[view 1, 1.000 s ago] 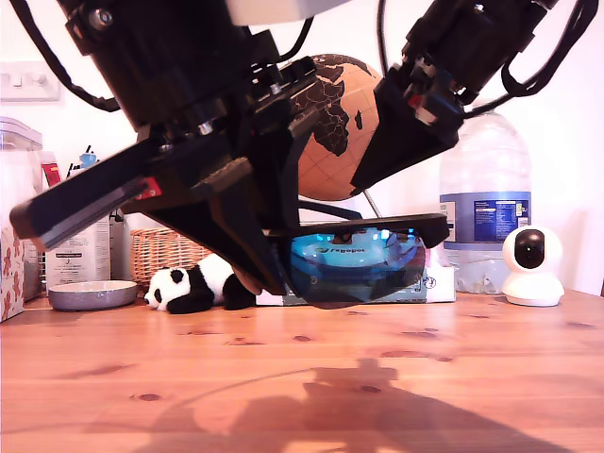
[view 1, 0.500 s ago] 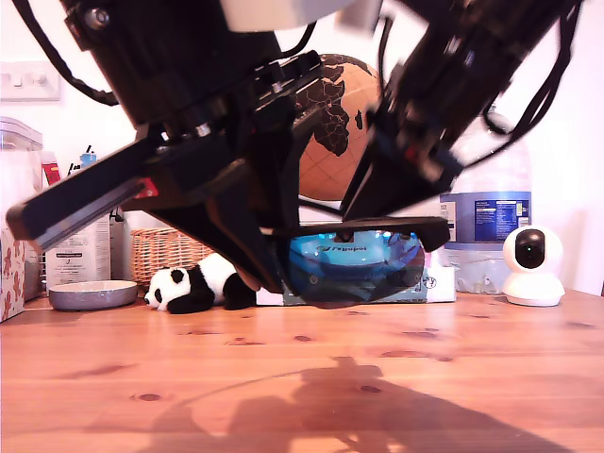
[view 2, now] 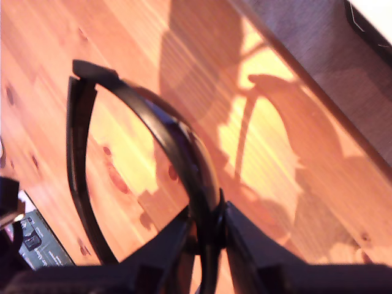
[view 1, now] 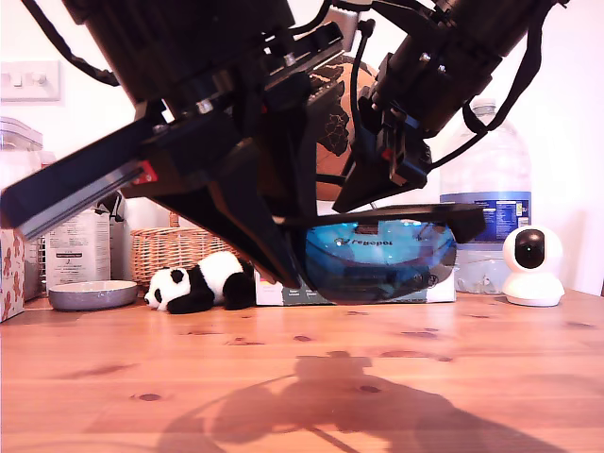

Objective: Pick up the sunglasses and open them, then place them back on the table

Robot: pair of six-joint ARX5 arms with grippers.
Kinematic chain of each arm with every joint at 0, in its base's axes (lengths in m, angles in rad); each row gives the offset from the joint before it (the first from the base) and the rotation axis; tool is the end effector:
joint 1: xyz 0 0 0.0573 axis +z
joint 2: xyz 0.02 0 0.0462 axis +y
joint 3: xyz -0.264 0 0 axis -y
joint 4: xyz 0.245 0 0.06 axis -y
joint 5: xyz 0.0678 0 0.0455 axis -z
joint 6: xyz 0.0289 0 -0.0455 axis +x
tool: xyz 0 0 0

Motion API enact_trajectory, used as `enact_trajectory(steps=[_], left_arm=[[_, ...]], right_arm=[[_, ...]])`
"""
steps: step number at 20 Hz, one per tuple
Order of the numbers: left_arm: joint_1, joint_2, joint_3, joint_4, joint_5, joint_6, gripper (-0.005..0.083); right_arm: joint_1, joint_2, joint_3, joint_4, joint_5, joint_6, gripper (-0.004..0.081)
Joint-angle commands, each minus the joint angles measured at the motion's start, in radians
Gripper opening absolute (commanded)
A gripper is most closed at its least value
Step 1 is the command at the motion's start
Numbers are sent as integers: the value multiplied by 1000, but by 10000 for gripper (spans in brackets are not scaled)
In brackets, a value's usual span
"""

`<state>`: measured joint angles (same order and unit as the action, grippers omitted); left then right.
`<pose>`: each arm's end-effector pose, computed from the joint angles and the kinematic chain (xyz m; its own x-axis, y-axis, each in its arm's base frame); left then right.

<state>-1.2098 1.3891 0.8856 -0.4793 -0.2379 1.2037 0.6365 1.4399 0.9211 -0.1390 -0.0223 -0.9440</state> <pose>0.1014 -0.2493 0.2177 0.4109 -0.4211 -0.8086 0.5841 -0.5595 0.5881 0.2445 0.1816 0.2368 0.6230 0.4882 -0.6112 -0.7551 0.1711 -0.6329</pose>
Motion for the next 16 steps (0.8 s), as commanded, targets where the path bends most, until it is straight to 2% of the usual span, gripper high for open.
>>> enact_trajectory(steps=[1, 7, 12, 14, 16], left_arm=[[-11, -10, -5, -8, 4, 1, -19], [-7, -10, -5, -22, -41, -10, -19], [3, -10, -5, -22, -40, -26, -19], [21, -10, -5, -22, -40, -27, -19], [47, -10, -5, -21, -37, -29, -19]], right_arm=[[0, 2, 25, 16, 24, 2, 352], [-29, 2, 28, -66, 24, 0, 352], [-31, 2, 28, -124, 35, 8, 352], [-40, 2, 28, -145, 42, 64, 352], [-55, 2, 28, -155, 64, 166, 352]])
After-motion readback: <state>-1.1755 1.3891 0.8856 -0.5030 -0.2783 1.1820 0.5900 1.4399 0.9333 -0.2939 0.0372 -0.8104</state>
